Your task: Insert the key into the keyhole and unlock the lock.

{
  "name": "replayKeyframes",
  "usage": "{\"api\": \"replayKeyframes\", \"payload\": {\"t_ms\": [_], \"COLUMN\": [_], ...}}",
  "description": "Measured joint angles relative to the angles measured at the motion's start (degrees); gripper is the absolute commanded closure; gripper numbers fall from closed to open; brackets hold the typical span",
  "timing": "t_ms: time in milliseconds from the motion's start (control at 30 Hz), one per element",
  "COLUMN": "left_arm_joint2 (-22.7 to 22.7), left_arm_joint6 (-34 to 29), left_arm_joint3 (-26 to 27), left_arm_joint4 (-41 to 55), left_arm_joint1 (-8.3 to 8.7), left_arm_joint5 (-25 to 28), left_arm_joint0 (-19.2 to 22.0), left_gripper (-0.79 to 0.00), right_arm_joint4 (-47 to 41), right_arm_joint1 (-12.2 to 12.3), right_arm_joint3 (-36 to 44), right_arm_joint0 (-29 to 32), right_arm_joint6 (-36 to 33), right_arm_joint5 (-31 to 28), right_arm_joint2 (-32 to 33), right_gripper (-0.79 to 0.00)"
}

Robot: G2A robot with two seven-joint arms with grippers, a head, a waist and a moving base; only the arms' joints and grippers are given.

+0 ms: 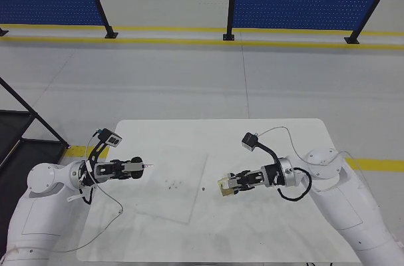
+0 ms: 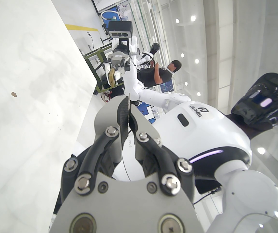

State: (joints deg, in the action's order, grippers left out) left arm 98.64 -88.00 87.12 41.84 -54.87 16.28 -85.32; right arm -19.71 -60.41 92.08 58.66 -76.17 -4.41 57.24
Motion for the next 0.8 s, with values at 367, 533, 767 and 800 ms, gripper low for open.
{"api": "replayKeyframes", "payload": {"t_ms": [367, 533, 767, 800], "left_arm_joint2": [0.0, 0.0, 0.0, 0.0], "left_arm_joint6": [0.0, 0.0, 0.0, 0.0], "left_arm_joint3": [0.0, 0.0, 0.0, 0.0], "left_arm_joint4": [0.0, 0.0, 0.0, 0.0], "left_arm_joint1": [0.0, 0.0, 0.0, 0.0], "left_arm_joint5": [0.0, 0.0, 0.0, 0.0], "left_arm_joint0": [0.0, 0.0, 0.0, 0.0], "left_gripper": [0.0, 0.0, 0.0, 0.0], "right_arm_joint4": [-6.7, -7.7, -7.4, -7.4], "right_arm_joint1": [-0.2, 0.0, 0.0, 0.0], "right_arm_joint3": [8.1, 10.9, 11.8, 11.7], "right_arm_joint0": [5.2, 7.3, 8.5, 8.5], "right_arm_joint6": [14.3, 19.0, 22.1, 22.1], "right_arm_joint5": [6.0, 9.7, 11.5, 11.4], "right_arm_joint2": [2.0, 3.4, 3.9, 3.9], "right_gripper": [0.0, 0.0, 0.0, 0.0]}}
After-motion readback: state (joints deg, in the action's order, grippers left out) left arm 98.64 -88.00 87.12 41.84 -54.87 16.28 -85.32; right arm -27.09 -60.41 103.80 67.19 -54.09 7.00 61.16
